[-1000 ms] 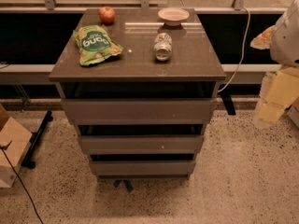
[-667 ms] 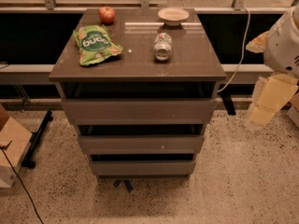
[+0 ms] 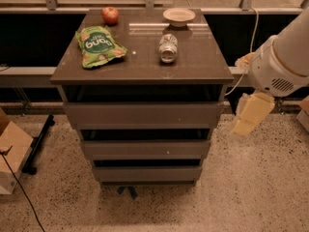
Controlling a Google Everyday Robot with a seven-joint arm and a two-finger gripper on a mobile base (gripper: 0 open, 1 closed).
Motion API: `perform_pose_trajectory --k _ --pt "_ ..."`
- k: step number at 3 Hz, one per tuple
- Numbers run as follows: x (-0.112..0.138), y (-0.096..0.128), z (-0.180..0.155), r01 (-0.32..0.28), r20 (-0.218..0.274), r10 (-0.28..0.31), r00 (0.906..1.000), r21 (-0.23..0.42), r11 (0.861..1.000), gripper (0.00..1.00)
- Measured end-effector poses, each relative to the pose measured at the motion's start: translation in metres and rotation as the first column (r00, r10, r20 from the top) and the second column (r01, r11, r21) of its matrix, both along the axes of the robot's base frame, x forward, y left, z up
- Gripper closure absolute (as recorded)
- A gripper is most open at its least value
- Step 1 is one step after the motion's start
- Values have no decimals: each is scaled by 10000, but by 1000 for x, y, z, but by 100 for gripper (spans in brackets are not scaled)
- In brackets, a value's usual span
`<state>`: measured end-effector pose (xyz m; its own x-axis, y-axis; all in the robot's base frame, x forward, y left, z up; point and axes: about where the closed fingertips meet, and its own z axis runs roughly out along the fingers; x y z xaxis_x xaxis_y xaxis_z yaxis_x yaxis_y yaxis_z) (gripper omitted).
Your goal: Open top drawer
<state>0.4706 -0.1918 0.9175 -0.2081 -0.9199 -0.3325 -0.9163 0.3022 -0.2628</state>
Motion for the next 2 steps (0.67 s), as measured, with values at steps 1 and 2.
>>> perform_pose_trajectory --k 1,2 --pt "21 12 -40 62 -273 -45 9996 626 9980 0" --pt "21 12 -41 62 -273 -45 9996 626 9980 0"
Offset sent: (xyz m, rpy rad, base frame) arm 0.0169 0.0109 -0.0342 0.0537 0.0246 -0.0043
